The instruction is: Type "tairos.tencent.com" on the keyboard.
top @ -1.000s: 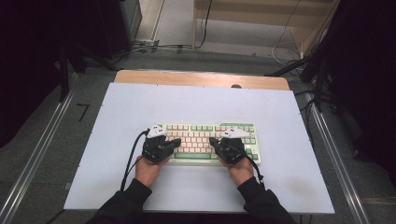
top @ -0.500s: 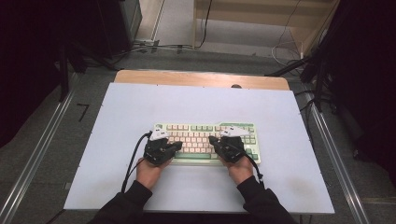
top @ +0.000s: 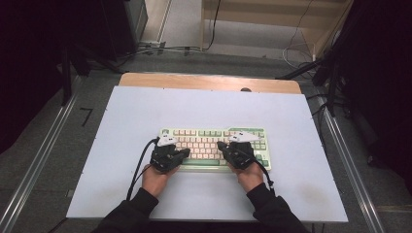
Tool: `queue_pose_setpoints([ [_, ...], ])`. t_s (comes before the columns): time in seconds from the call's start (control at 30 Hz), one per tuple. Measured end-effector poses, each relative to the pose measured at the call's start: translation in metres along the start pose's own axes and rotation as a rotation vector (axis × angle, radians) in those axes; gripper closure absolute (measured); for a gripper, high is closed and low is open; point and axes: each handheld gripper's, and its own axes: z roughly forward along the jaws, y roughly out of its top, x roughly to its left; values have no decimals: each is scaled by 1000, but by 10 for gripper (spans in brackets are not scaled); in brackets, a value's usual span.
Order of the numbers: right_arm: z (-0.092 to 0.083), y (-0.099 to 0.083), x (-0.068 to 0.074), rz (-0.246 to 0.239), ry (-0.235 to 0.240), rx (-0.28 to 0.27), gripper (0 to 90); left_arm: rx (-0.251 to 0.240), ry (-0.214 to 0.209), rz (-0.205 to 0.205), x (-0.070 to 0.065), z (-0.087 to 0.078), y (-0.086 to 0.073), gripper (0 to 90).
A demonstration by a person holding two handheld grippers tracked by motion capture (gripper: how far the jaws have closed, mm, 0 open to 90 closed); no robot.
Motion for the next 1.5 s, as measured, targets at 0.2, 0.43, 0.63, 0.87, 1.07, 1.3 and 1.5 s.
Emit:
queue_pose_setpoints([
  [0.2, 0, 0, 0, 0, 0, 1, 874, 1, -1, 1, 0, 0, 0, 900],
  [0.43, 0, 0, 0, 0, -1, 0, 874, 11, -4, 2, -1, 1, 0, 900],
  [0.63, 0, 0, 0, 1, 0, 2, 874, 25, 3, 13, -3, 2, 0, 900],
  [0.87, 0, 0, 0, 1, -2, -2, 874, -19, 0, 2, -2, -2, 1, 900],
  [1.07, 0, 0, 0, -2, -5, -2, 874, -59, 14, -14, 0, -6, 2, 900],
  [1.3, 5, 0, -3, 11, -19, 5, 874, -92, 19, -31, 3, -10, 4, 900],
  [1.5, 11, 2, -4, 13, -27, 9, 874, -109, 28, -37, 5, -12, 5, 900],
])
